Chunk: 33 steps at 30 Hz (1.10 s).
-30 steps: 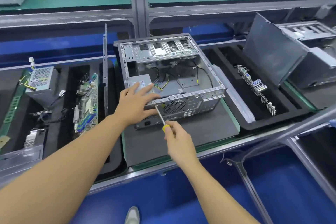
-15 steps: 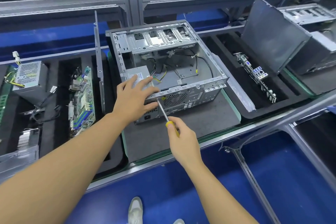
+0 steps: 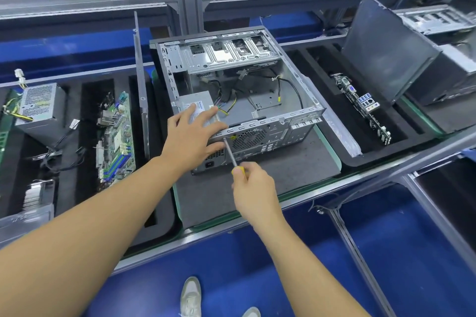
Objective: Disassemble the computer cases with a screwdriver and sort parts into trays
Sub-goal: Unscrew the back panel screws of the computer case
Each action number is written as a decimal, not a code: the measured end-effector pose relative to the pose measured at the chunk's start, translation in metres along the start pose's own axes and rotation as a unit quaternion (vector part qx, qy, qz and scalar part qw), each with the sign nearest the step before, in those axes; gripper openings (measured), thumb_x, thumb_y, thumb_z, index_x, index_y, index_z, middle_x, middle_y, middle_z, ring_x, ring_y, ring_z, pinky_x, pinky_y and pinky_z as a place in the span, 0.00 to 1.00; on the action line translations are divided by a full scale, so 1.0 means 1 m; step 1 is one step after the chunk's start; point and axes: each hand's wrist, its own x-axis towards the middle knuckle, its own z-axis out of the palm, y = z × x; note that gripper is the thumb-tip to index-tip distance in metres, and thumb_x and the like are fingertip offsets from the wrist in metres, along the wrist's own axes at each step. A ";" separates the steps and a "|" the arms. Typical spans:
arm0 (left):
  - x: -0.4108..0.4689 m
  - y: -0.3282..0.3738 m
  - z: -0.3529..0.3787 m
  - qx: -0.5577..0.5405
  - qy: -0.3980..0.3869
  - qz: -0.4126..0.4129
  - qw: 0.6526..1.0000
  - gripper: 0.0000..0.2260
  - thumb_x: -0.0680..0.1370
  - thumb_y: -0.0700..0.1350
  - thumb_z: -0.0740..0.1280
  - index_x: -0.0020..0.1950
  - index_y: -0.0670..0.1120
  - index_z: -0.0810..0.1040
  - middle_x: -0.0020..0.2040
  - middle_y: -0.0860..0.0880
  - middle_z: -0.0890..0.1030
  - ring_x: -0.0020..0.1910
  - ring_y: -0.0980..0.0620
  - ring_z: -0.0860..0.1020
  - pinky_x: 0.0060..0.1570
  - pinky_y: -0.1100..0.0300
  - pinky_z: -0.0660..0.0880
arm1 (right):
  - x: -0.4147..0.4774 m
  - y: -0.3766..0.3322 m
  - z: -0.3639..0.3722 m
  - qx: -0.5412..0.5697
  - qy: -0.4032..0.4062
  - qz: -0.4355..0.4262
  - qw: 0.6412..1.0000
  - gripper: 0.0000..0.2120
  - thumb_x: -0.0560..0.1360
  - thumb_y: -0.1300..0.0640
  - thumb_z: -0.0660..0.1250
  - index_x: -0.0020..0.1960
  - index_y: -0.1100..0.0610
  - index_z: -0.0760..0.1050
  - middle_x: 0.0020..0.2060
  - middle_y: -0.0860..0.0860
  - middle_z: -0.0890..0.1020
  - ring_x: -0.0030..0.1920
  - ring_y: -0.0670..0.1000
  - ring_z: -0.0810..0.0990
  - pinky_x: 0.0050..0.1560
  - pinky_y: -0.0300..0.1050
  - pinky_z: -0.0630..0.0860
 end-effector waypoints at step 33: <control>-0.004 -0.004 -0.005 -0.038 -0.036 0.024 0.998 0.23 0.77 0.58 0.63 0.72 0.64 0.66 0.79 0.61 0.57 0.80 0.42 0.52 0.72 0.45 0.50 | 0.017 -0.003 -0.014 0.087 -0.137 0.057 0.985 0.16 0.83 0.49 0.58 0.44 0.59 0.73 0.31 0.52 0.74 0.33 0.55 0.73 0.41 0.49 0.71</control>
